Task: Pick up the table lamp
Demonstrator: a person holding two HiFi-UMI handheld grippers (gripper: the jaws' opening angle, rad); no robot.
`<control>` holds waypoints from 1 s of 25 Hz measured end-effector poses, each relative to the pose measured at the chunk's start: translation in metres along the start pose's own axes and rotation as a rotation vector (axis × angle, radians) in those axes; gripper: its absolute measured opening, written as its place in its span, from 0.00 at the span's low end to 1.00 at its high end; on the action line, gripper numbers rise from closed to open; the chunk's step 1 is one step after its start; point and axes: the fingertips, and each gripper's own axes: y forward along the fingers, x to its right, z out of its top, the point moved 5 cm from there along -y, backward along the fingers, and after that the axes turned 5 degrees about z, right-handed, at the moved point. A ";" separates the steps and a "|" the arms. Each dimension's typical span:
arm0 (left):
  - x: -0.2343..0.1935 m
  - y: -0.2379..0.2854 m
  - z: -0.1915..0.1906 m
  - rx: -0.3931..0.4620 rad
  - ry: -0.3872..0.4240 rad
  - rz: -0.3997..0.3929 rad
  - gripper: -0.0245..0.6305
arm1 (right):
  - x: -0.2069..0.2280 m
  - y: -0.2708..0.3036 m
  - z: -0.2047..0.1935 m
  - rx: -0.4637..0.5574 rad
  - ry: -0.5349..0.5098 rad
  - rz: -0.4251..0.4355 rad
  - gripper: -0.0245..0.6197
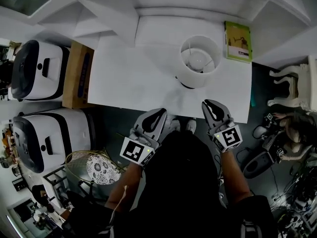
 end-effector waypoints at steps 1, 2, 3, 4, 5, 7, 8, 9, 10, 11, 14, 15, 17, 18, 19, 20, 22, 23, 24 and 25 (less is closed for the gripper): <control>-0.002 0.003 -0.002 0.001 0.003 0.000 0.07 | 0.003 0.004 -0.003 -0.003 -0.004 -0.005 0.11; -0.004 0.005 -0.004 0.004 0.009 -0.005 0.07 | 0.005 0.007 -0.007 -0.006 -0.006 -0.012 0.11; -0.004 0.007 -0.006 0.007 0.018 -0.014 0.07 | 0.007 0.010 -0.010 -0.010 -0.006 -0.018 0.11; -0.003 0.010 -0.007 0.008 0.023 -0.026 0.07 | 0.010 0.013 -0.014 -0.016 -0.004 -0.022 0.11; -0.003 0.014 -0.008 0.007 0.025 -0.035 0.07 | 0.012 0.015 -0.018 -0.021 0.000 -0.023 0.11; -0.002 0.022 -0.013 -0.006 0.032 -0.044 0.07 | 0.016 0.019 -0.027 -0.027 0.002 -0.019 0.11; -0.002 0.026 -0.016 -0.012 0.042 -0.048 0.07 | 0.019 0.021 -0.031 -0.030 0.000 -0.020 0.11; -0.001 0.029 -0.018 -0.013 0.051 -0.052 0.07 | 0.021 0.022 -0.035 -0.031 0.000 -0.020 0.11; 0.001 0.031 -0.022 -0.011 0.051 -0.056 0.07 | 0.023 0.022 -0.040 -0.029 0.006 -0.016 0.11; 0.002 0.032 -0.027 -0.014 0.042 -0.056 0.07 | 0.024 0.023 -0.044 -0.029 0.012 -0.010 0.11; -0.007 0.038 -0.039 -0.002 0.026 -0.052 0.07 | 0.032 0.034 -0.053 -0.043 -0.004 0.003 0.12; -0.009 0.039 -0.043 0.000 0.024 -0.051 0.07 | 0.033 0.036 -0.056 -0.046 -0.007 0.003 0.12; -0.012 0.041 -0.052 -0.002 0.021 -0.048 0.07 | 0.037 0.038 -0.063 -0.056 -0.009 -0.006 0.12; -0.013 0.042 -0.055 -0.001 0.013 -0.044 0.07 | 0.040 0.040 -0.066 -0.063 -0.017 -0.008 0.12; -0.014 0.043 -0.057 0.002 -0.003 -0.039 0.07 | 0.042 0.041 -0.067 -0.069 -0.028 -0.009 0.12; -0.016 0.043 -0.060 0.005 -0.020 -0.035 0.07 | 0.044 0.043 -0.067 -0.072 -0.034 -0.012 0.12; -0.017 0.046 -0.064 0.001 -0.039 -0.029 0.07 | 0.050 0.046 -0.066 -0.065 -0.034 -0.017 0.12; -0.018 0.048 -0.066 -0.005 -0.038 -0.025 0.07 | 0.052 0.049 -0.066 -0.060 -0.037 -0.014 0.12; -0.019 0.049 -0.069 -0.008 -0.033 -0.023 0.07 | 0.055 0.051 -0.068 -0.059 -0.041 -0.011 0.12; -0.019 0.049 -0.071 -0.008 -0.030 -0.023 0.07 | 0.057 0.053 -0.070 -0.061 -0.044 -0.010 0.12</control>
